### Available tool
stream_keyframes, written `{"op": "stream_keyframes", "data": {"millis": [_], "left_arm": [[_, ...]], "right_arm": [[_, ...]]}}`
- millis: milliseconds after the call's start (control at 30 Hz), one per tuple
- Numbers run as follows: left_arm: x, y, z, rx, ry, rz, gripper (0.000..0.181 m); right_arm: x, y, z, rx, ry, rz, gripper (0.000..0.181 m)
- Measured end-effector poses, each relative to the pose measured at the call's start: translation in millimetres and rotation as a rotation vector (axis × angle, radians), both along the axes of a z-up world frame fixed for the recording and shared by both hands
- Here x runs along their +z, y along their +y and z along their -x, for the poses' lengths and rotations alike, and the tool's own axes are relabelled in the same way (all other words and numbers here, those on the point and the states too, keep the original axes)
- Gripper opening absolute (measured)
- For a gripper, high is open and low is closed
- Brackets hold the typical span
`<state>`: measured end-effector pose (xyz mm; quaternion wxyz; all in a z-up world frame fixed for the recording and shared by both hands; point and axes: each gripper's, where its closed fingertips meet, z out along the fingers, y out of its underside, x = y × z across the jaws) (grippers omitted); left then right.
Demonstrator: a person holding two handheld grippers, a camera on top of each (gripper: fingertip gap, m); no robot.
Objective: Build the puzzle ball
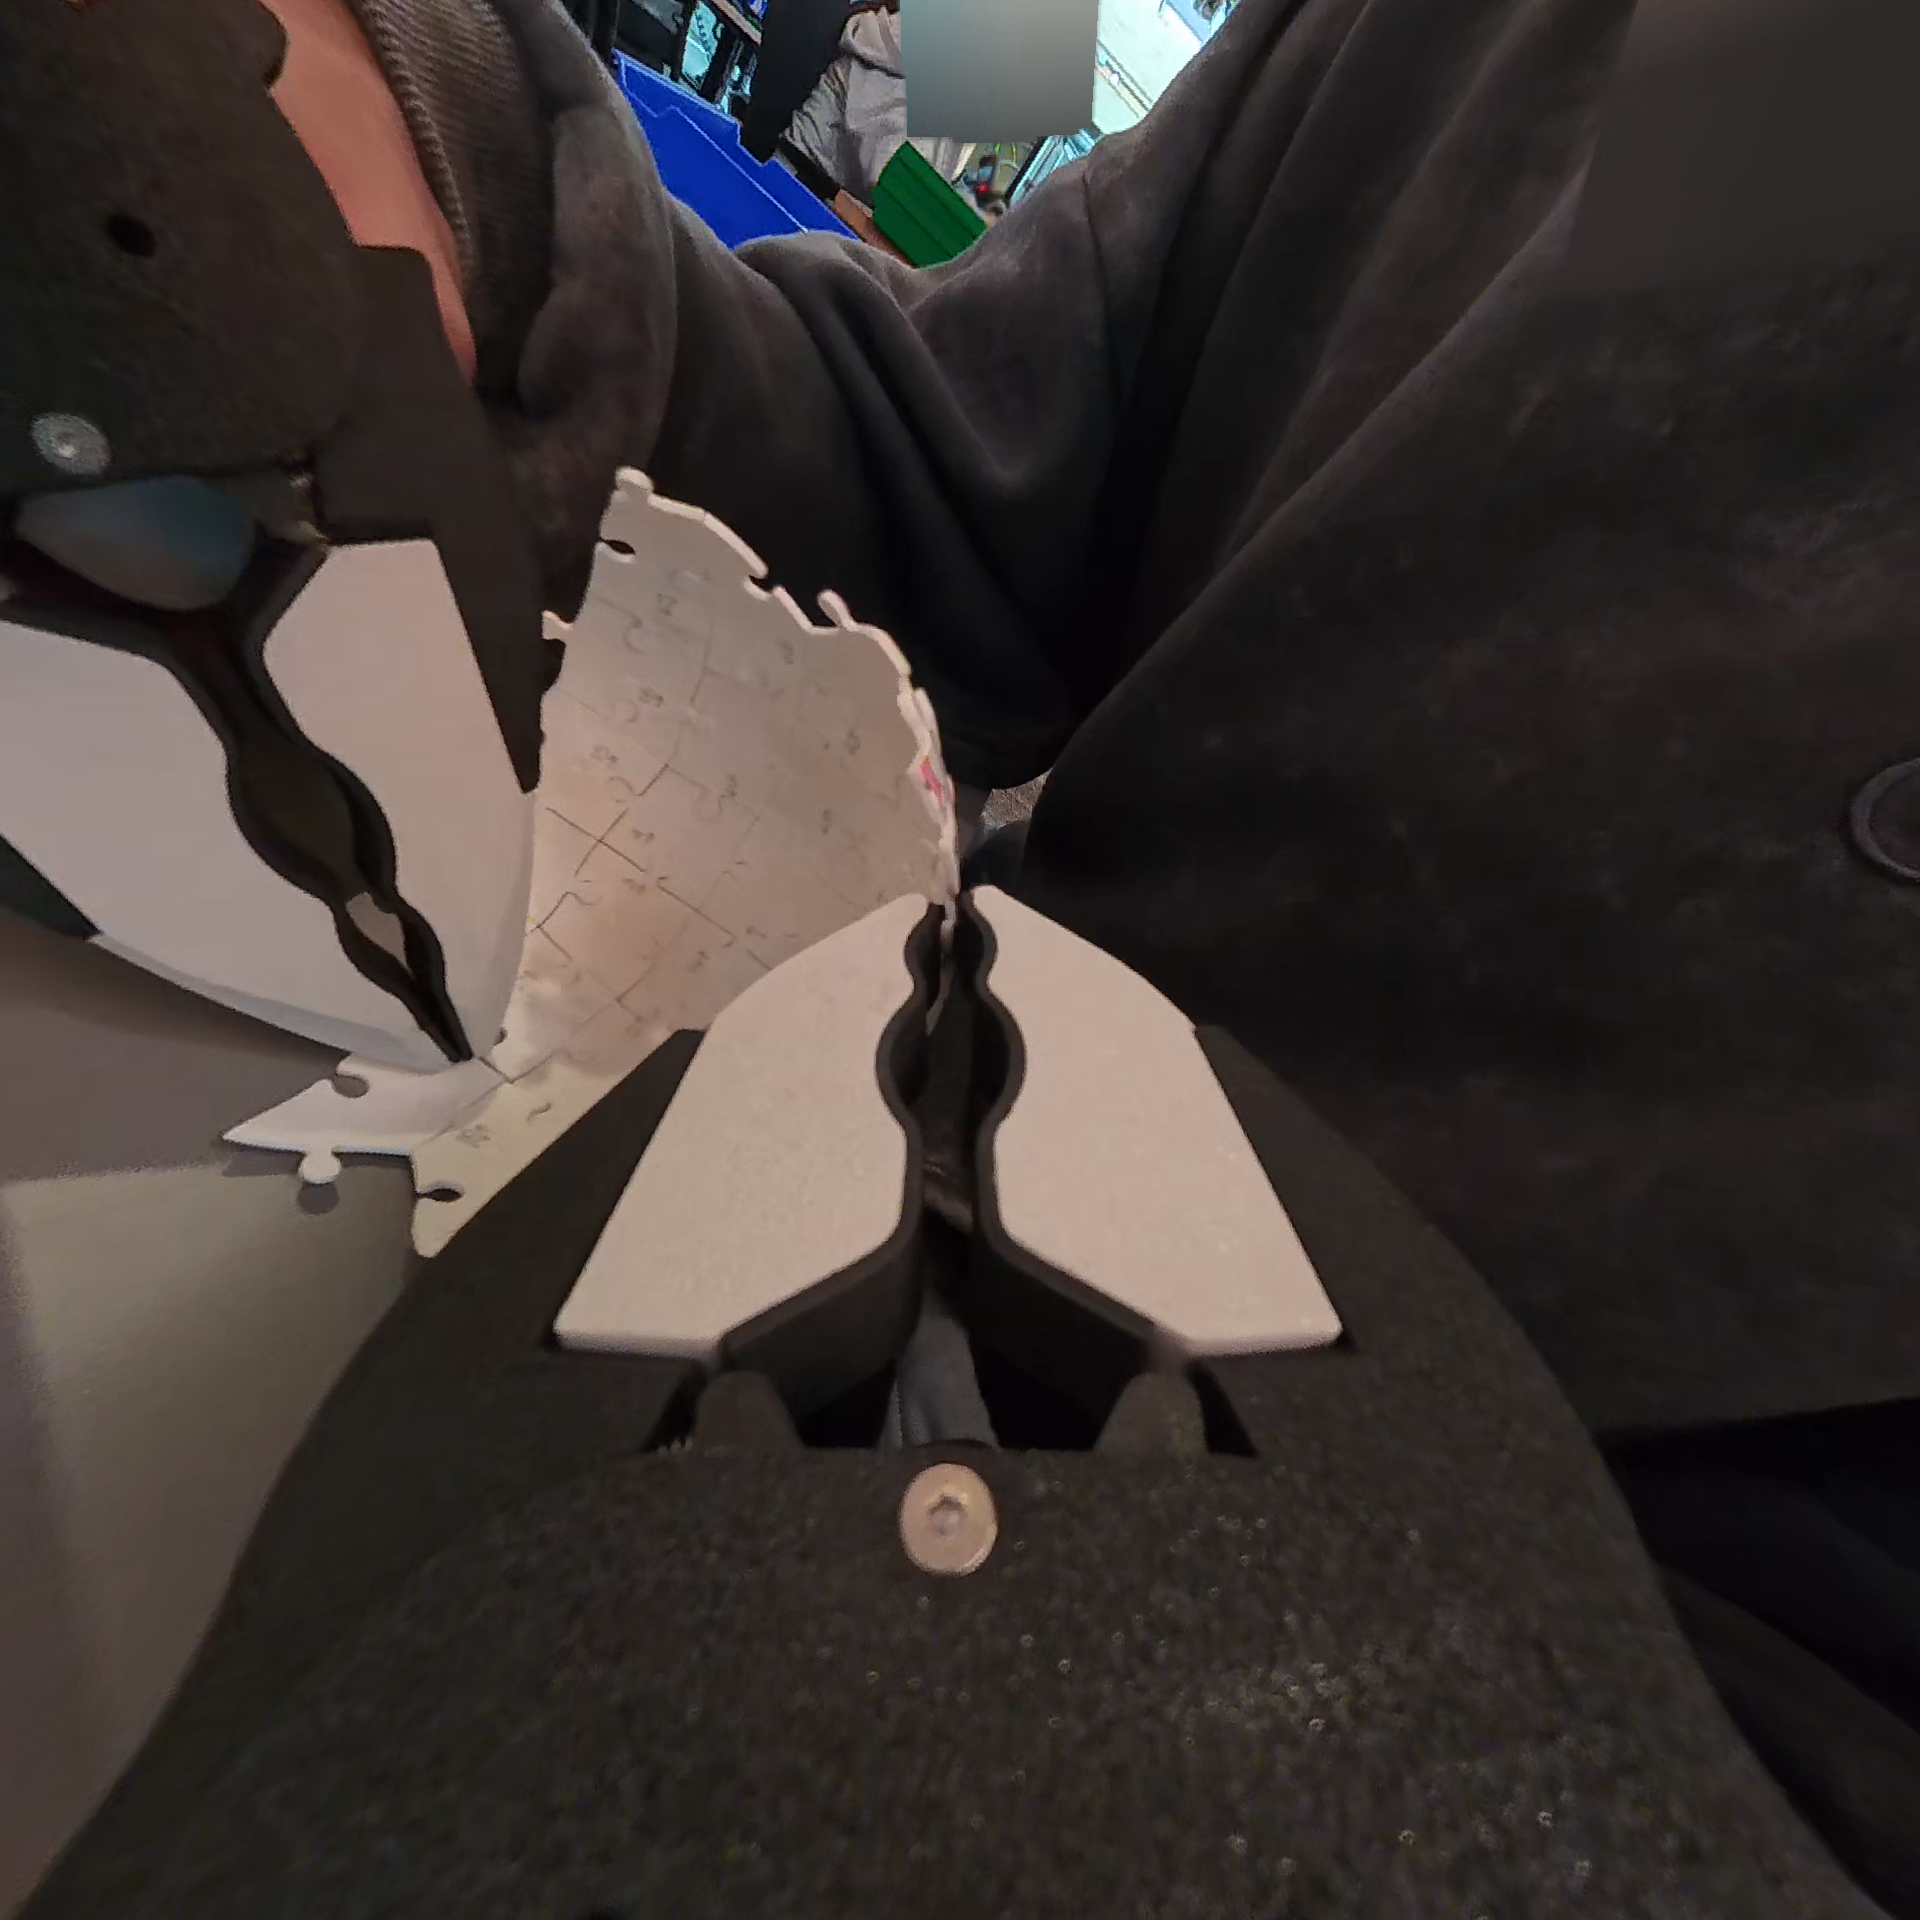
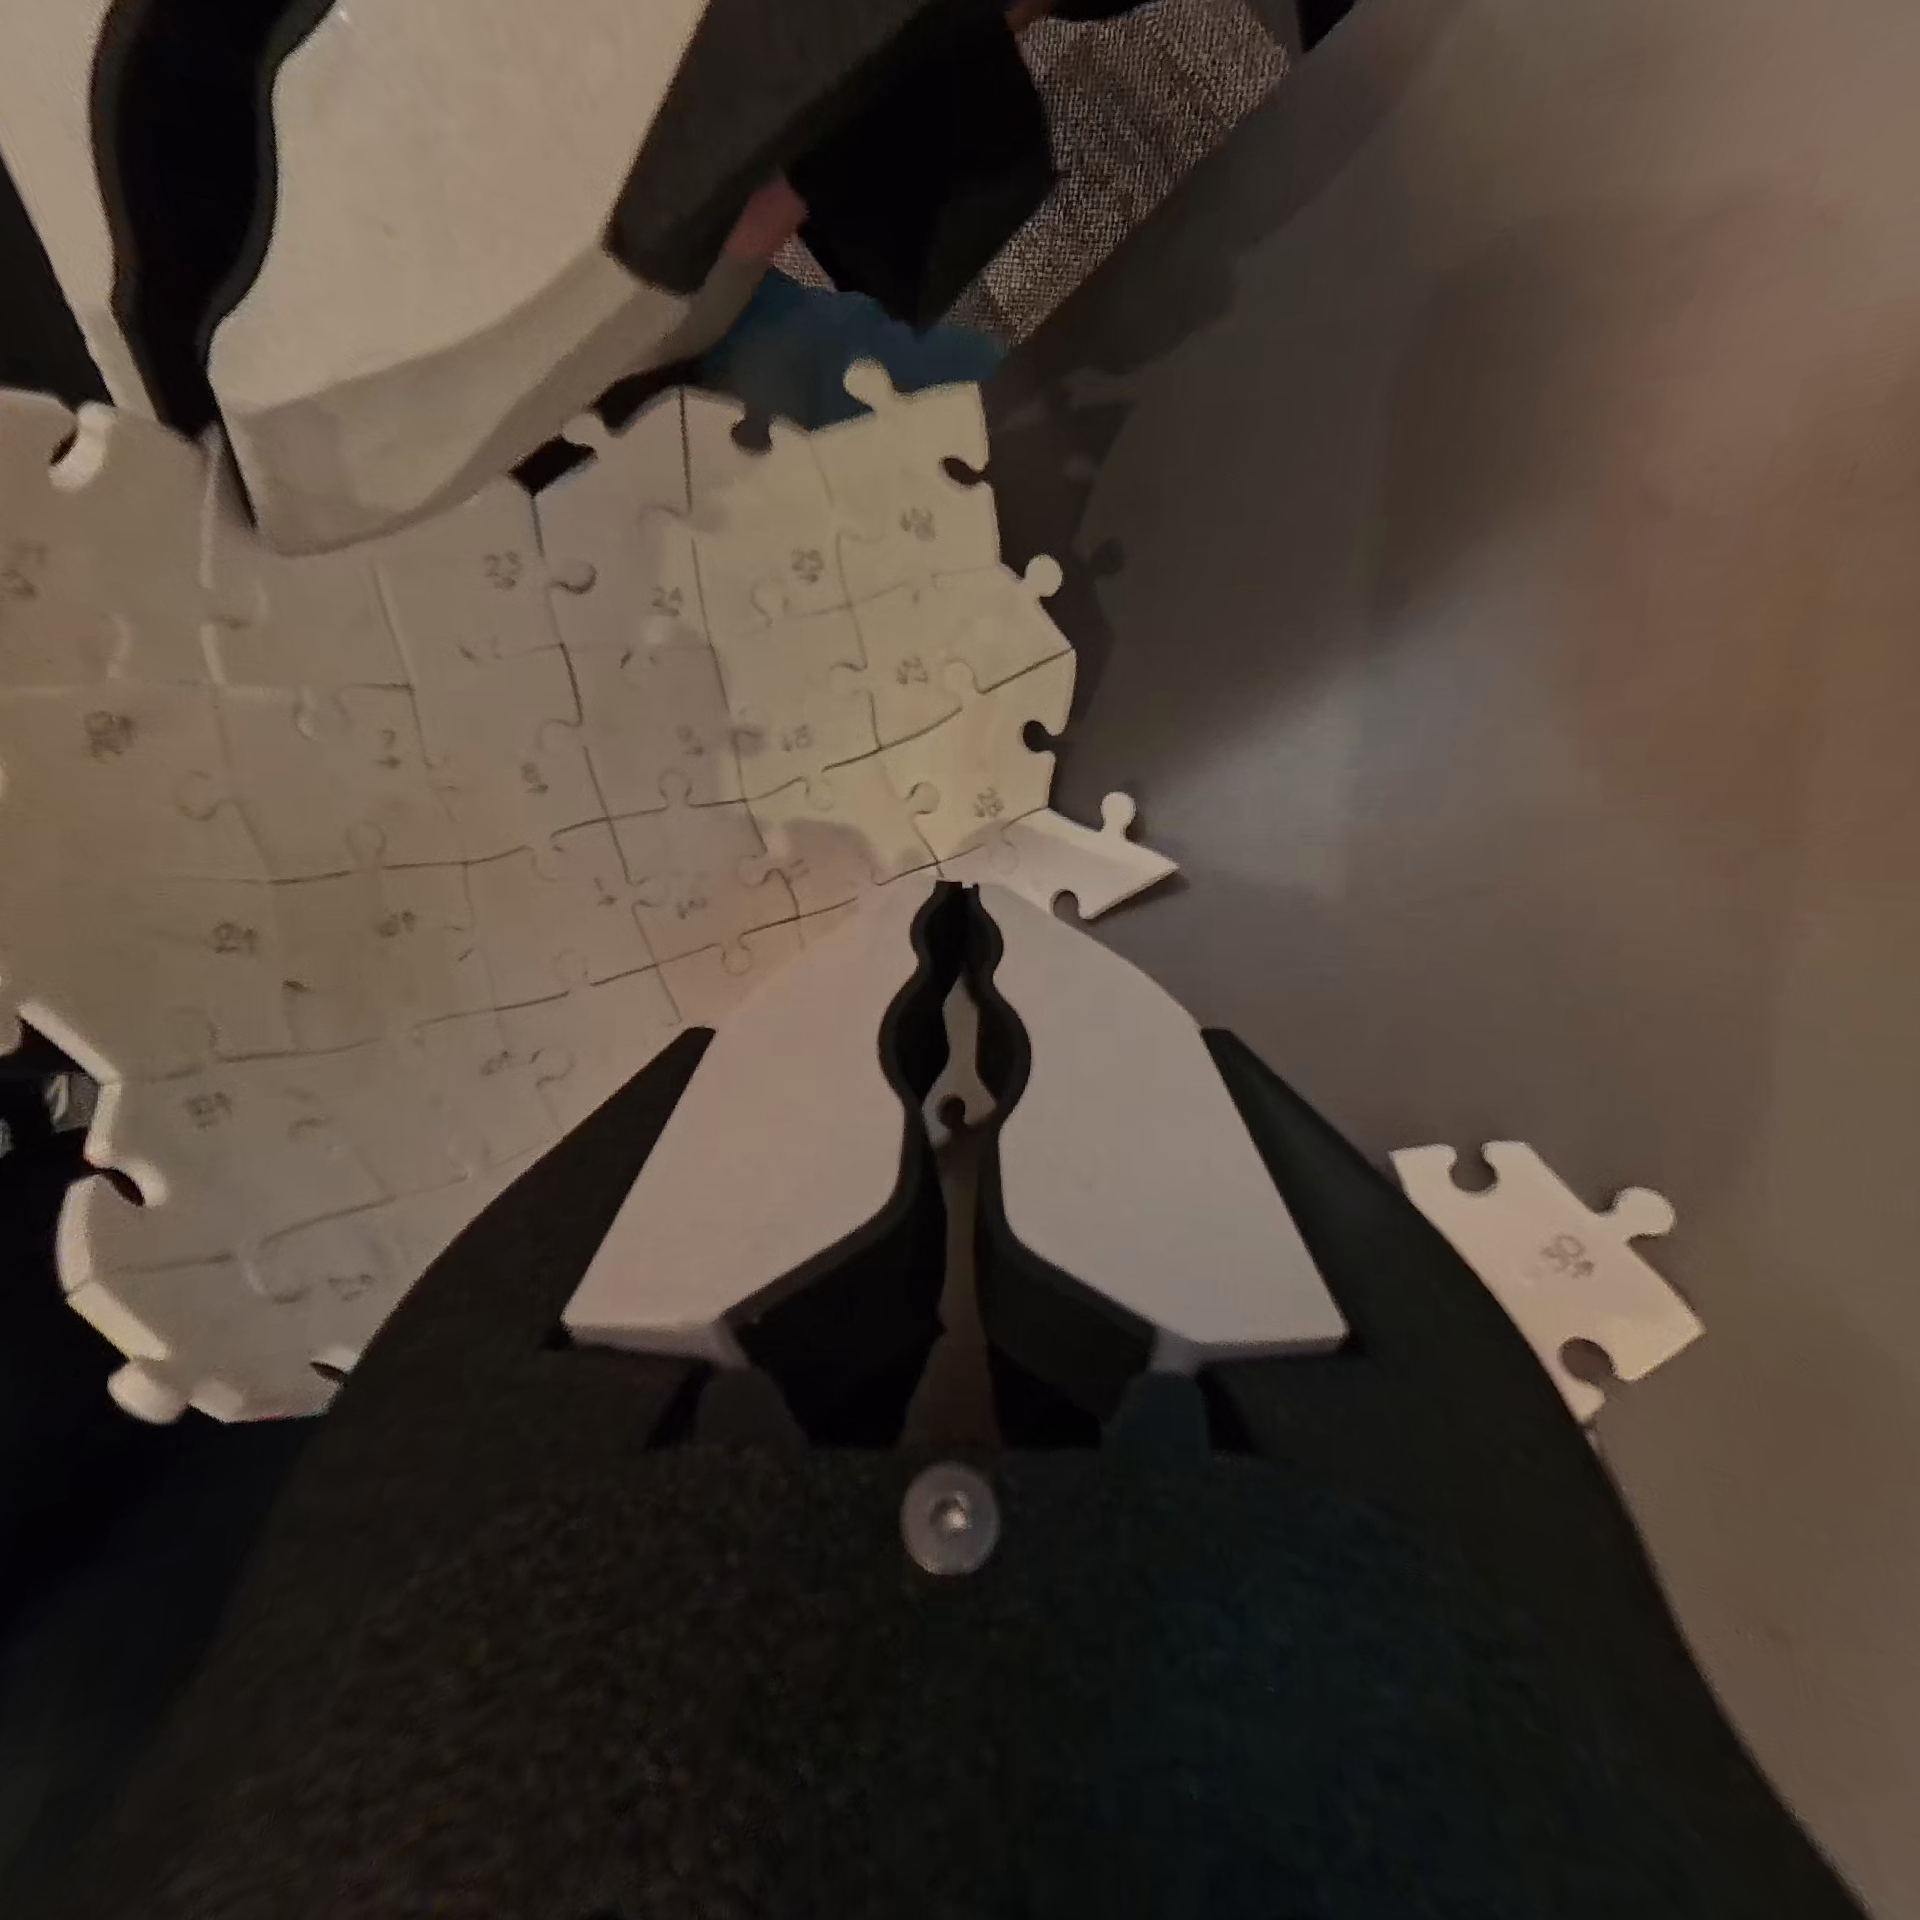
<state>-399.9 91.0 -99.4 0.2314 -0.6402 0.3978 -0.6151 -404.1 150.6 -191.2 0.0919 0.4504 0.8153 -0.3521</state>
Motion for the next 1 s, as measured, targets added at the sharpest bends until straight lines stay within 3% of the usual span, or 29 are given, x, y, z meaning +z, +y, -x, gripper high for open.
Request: {"op": "stream_keyframes", "data": {"millis": [33,467,1000], "left_arm": [[0,-1,-1,-0.005,0.000,-0.001,0.002],[-2,-3,-4,-0.009,0.013,-0.005,0.002],[-3,-5,-7,-0.018,0.022,-0.011,0.002]], "right_arm": [[0,-1,-1,0.000,-0.009,0.012,0.001],[3,22,-3,-0.097,-0.036,0.073,0.000],[-1,13,-10,-0.068,-0.088,0.101,0.000]]}}
